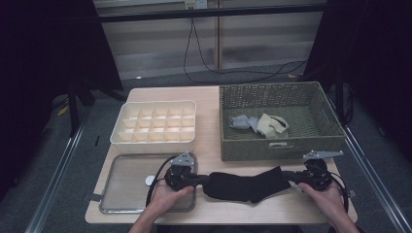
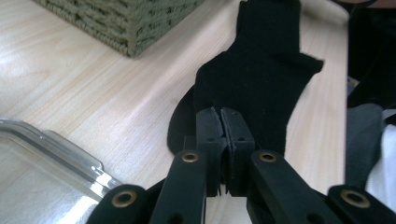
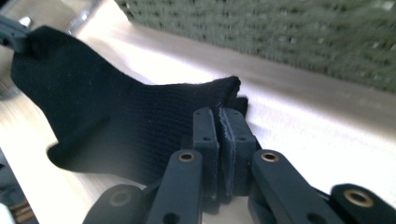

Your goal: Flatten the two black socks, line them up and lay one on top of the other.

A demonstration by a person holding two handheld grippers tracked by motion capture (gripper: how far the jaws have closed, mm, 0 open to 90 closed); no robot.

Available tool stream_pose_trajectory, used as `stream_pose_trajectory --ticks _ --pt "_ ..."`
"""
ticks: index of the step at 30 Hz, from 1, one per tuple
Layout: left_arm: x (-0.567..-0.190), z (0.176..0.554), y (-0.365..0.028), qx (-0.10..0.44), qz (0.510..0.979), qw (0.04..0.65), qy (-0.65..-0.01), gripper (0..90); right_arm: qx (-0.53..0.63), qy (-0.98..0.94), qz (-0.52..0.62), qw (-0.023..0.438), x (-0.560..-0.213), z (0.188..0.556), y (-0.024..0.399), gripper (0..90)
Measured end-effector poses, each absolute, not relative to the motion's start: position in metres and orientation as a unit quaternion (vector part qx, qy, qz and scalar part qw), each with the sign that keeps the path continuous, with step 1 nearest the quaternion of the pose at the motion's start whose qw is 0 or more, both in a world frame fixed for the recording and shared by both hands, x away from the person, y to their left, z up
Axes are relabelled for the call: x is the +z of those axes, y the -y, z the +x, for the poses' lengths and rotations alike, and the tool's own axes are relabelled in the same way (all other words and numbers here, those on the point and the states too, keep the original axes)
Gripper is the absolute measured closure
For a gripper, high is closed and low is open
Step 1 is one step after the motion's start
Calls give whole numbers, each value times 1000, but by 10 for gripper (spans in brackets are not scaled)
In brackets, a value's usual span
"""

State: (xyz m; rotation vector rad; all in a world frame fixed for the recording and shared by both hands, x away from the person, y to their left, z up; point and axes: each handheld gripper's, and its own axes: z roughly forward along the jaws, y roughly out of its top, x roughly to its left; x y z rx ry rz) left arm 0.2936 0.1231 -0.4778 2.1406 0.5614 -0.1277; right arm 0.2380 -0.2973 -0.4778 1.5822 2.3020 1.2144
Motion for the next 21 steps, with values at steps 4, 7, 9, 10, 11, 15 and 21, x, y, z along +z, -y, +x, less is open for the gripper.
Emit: stream_pose_trajectory --ticks 4,7,9,10,11,15,21 --pt "-478 295 -126 -50 866 443 -228 873 406 -751 518 47 -476 242 296 855" --pt "-483 296 -124 -47 870 432 -232 870 393 -759 517 44 -479 243 291 853" --pt "-485 297 -122 -46 871 428 -238 862 386 -763 517 42 -482 243 291 843" --pt "-486 298 -122 -50 871 425 -240 853 385 -762 520 40 -484 243 292 827" --pt "-487 298 -121 -46 873 421 -242 834 382 -760 525 38 -486 243 293 809" --pt "-488 298 -122 -46 873 417 -250 717 375 -765 523 34 -491 243 294 743" --pt "-492 296 -119 -50 875 408 -257 610 366 -772 518 43 -493 242 290 597"
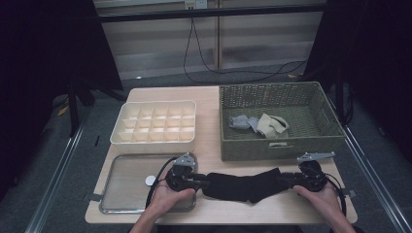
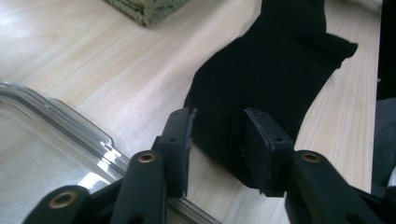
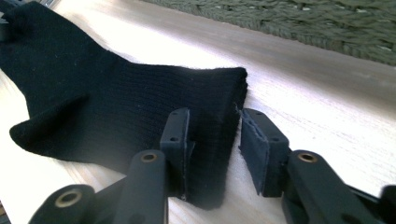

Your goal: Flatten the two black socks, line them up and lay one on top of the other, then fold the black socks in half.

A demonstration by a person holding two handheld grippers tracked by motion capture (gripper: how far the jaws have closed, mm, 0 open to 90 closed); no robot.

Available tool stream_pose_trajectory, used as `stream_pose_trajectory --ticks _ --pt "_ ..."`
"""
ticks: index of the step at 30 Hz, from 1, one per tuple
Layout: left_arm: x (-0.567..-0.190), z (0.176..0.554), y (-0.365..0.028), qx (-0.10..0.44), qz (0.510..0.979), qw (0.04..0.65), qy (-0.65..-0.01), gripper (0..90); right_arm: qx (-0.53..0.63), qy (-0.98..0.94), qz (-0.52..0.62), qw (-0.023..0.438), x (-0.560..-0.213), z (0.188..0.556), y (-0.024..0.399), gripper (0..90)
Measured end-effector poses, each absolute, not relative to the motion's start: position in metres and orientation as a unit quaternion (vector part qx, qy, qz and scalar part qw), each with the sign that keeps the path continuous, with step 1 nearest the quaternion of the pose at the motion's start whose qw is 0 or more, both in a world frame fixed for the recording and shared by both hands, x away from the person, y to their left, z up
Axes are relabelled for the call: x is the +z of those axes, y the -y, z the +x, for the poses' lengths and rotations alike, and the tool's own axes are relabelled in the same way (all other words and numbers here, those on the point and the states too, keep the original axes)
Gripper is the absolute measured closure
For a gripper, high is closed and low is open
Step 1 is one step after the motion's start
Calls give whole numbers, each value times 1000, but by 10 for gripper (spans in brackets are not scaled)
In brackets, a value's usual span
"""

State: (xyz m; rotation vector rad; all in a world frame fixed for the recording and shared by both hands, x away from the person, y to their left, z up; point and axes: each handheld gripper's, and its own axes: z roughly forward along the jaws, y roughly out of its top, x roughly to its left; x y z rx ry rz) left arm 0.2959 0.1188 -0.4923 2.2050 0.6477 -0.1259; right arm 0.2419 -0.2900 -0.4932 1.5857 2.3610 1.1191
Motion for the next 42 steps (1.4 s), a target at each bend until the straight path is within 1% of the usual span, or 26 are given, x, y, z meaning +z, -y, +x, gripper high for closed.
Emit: stream_pose_trajectory --ticks 2,4,6,7,8,9,12,16,22,27,29,35,41,42 --pt "-493 294 -117 -45 877 402 -261 572 364 -771 521 46 -494 242 290 577" --pt "-494 294 -116 -46 877 401 -260 561 363 -774 516 50 -494 243 290 558" --pt "-494 295 -117 -46 880 396 -259 557 361 -777 512 58 -495 242 288 559" --pt "-495 295 -117 -46 878 398 -261 555 360 -779 510 60 -495 242 287 569" --pt "-496 295 -116 -39 878 397 -265 552 361 -779 509 65 -495 241 286 598" --pt "-496 295 -117 -48 878 397 -263 552 359 -779 509 71 -495 240 285 617" --pt "-498 297 -116 -53 877 398 -265 538 366 -784 493 91 -498 236 284 619" --pt "-498 297 -115 -52 878 397 -264 506 366 -783 497 82 -497 236 283 651" --pt "-496 296 -115 -49 879 397 -259 463 348 -788 501 84 -495 237 278 734" --pt "-494 297 -115 -49 878 397 -262 465 351 -774 524 64 -494 239 280 806" --pt "-494 297 -116 -48 877 400 -262 465 356 -767 531 57 -493 239 281 820" --pt "-492 297 -117 -39 879 396 -263 514 370 -757 537 44 -493 240 285 828" --pt "-492 295 -115 -40 880 399 -252 605 389 -746 539 45 -488 238 287 832" --pt "-492 294 -115 -41 882 399 -248 637 390 -744 540 45 -487 237 288 832"
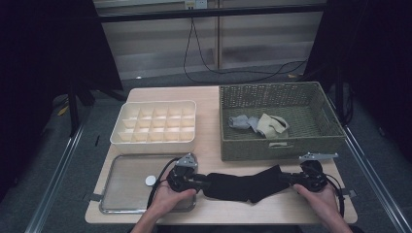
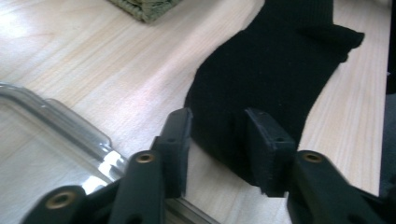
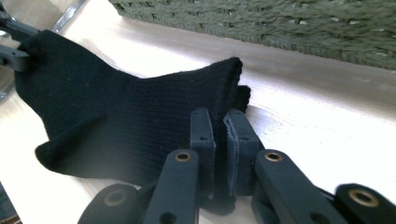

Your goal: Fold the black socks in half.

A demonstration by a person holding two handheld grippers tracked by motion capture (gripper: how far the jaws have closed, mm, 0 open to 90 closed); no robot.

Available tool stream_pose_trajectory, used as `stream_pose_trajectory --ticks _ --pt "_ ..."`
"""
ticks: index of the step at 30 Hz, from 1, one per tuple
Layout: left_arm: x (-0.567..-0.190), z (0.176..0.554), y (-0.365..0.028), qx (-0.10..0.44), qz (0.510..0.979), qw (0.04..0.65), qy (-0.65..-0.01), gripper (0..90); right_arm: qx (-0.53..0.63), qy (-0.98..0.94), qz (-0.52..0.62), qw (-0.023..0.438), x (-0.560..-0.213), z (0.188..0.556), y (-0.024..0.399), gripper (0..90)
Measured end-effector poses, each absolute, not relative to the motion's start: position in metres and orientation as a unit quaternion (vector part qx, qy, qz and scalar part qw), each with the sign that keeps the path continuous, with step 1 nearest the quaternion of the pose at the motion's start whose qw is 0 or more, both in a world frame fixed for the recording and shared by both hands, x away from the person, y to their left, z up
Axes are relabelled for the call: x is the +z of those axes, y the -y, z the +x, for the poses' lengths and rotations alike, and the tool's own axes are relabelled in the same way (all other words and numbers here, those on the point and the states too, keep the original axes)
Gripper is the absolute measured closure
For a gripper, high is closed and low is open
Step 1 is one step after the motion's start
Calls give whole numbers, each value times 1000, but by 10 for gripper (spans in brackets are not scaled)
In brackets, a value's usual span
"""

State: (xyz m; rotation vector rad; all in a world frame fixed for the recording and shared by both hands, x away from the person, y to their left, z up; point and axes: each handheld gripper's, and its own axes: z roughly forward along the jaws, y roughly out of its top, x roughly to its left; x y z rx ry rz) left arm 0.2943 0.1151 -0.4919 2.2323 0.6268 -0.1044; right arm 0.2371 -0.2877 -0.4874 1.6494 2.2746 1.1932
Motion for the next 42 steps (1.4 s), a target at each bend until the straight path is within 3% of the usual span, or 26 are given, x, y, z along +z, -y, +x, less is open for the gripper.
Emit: stream_pose_trajectory --ticks 20,42 --pt "-497 293 -103 -46 888 386 -246 615 442 -722 531 45 -465 236 292 831" --pt "-499 293 -98 -46 886 396 -236 596 476 -720 503 27 -447 244 266 831"
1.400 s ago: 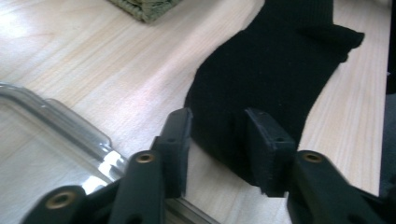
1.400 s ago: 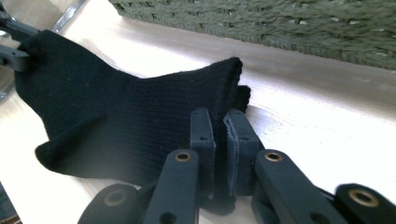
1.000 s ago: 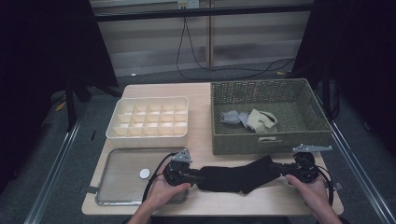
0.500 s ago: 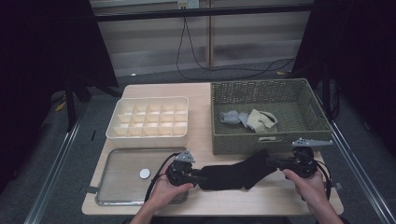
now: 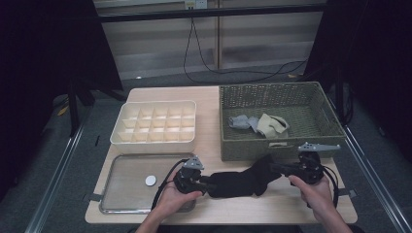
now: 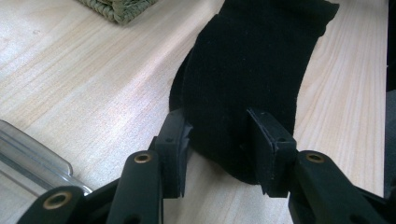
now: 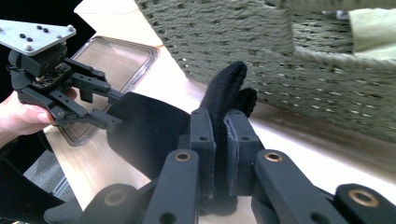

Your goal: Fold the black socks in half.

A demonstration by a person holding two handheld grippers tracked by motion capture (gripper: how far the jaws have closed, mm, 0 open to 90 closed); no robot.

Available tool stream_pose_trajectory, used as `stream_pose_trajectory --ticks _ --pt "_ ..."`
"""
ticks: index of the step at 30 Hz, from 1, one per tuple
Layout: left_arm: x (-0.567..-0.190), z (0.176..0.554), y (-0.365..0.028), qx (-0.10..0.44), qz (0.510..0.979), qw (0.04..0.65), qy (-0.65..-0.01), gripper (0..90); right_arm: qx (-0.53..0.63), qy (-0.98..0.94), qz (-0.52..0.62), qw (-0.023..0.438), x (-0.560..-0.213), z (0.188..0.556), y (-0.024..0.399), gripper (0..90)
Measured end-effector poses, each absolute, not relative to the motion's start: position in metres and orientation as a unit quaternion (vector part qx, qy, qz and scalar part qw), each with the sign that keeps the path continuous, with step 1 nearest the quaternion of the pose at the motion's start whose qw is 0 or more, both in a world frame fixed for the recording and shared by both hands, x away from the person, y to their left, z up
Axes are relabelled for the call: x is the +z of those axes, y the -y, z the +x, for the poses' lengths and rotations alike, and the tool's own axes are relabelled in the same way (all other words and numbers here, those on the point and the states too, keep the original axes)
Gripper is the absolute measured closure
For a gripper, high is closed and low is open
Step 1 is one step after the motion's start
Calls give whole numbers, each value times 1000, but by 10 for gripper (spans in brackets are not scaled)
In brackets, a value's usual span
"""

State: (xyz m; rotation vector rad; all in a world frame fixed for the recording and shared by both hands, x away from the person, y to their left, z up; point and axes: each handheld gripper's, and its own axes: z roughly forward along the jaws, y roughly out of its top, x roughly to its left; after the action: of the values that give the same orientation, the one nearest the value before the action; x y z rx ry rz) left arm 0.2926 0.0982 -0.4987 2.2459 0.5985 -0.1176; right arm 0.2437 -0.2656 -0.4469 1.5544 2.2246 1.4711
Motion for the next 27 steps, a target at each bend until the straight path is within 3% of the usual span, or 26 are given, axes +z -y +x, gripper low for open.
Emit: stream_pose_trajectory --ticks 27 --pt "-499 296 -91 -49 888 397 -229 596 493 -741 455 -3 -432 259 218 830"
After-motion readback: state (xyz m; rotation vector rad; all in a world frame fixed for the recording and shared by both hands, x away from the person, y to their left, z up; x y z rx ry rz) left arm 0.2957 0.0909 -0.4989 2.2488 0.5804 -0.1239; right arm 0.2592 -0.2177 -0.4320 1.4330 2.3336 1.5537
